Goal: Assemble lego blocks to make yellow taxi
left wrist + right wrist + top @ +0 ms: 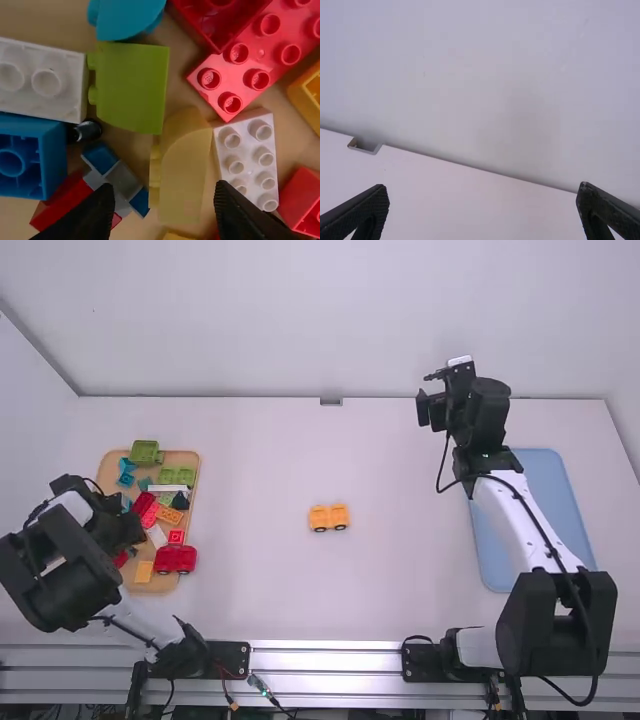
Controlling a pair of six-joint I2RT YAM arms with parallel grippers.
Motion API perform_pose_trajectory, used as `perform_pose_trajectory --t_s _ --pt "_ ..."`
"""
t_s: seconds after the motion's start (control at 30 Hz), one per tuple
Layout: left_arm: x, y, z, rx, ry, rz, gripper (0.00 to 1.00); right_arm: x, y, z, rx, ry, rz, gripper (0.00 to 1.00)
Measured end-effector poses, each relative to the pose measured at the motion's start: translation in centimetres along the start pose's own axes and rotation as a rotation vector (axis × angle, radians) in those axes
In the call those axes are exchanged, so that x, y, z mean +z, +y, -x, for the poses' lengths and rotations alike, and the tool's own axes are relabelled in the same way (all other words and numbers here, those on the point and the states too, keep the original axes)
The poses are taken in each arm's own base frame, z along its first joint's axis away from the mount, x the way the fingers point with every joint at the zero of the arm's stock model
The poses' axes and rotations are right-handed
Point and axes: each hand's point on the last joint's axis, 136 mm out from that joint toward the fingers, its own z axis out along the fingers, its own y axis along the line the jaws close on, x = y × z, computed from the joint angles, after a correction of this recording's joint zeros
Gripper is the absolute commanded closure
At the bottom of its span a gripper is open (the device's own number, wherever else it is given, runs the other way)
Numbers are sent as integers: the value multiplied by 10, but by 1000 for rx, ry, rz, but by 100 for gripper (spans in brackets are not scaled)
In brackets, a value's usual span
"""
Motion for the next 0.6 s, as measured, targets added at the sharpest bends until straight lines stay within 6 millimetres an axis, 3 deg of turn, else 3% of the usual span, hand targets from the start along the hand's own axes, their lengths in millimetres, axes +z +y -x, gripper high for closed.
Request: perform_pose_trajectory --t_s 0.23,0.33,0.6 --pt "0 2 6 5 -27 9 46 0 0 0 0 1 1 1" --pt "4 0 1 7 -16 5 52 0 0 0 0 1 0 1" --pt "12 -4 -5 16 -8 1 51 0 1 0 0 1 3 1"
